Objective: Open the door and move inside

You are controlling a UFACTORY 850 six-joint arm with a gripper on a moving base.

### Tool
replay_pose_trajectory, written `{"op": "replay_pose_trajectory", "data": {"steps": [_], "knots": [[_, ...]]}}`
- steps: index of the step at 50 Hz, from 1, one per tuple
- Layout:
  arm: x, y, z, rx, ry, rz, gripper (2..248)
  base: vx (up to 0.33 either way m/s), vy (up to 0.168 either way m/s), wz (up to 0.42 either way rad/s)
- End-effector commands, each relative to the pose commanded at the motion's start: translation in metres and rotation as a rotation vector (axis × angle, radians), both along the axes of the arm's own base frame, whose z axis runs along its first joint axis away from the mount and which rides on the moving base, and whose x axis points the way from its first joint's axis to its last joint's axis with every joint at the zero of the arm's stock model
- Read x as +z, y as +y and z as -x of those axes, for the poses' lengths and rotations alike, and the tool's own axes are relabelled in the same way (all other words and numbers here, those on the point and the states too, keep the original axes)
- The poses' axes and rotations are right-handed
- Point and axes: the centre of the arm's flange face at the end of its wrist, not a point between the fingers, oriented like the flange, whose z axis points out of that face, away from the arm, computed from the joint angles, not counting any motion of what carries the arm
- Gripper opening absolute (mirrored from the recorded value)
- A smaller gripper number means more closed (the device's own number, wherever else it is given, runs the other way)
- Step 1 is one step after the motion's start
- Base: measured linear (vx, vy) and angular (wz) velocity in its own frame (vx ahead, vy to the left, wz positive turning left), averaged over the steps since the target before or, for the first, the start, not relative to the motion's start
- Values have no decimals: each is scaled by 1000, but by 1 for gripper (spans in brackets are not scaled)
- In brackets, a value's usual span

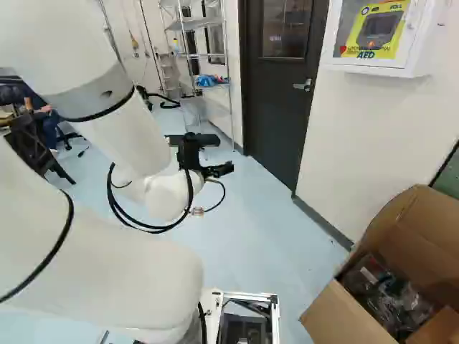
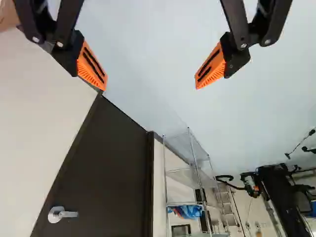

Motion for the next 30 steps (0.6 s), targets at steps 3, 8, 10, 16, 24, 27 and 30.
{"op": "replay_pose_trajectory", "data": {"steps": [3, 8, 10, 16, 24, 27, 30], "knots": [[0, 0, 0, 0, 0, 0, 247, 23, -8, -46], [0, 0, 0, 0, 0, 0, 247, 87, 5, -19], [0, 0, 0, 0, 0, 0, 247, 143, 51, -10], [0, 0, 0, 0, 0, 0, 247, 159, 58, -1], [0, 0, 0, 0, 0, 0, 247, 184, 68, -15], [0, 0, 0, 0, 0, 0, 247, 185, 67, -20], [0, 0, 0, 0, 0, 0, 247, 187, 69, -13]]}}
